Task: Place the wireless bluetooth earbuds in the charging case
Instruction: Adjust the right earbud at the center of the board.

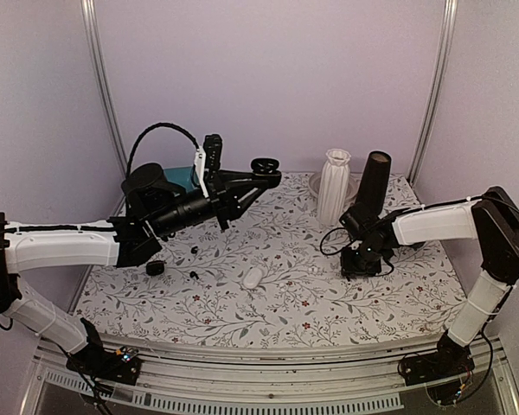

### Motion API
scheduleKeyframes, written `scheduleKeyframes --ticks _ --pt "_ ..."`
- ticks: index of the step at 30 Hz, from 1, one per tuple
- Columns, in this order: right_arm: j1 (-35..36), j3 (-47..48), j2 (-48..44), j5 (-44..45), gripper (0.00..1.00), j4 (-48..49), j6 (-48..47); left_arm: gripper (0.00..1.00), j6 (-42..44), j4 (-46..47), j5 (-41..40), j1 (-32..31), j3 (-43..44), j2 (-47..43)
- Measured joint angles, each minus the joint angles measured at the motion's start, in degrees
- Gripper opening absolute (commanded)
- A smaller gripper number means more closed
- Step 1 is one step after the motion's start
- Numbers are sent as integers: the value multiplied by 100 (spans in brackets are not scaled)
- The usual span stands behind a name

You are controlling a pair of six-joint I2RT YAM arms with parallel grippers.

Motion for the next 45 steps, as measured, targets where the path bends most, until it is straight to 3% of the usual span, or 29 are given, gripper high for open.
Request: scheduleKeyframes --ticks 15,45 --pt "0 0 -127 -188 42 111 -286 0 -24 -2 -33 0 0 -2" --pt "-118 -2 -190 -487 33 190 -776 0 -22 -9 -291 26 -76 -39"
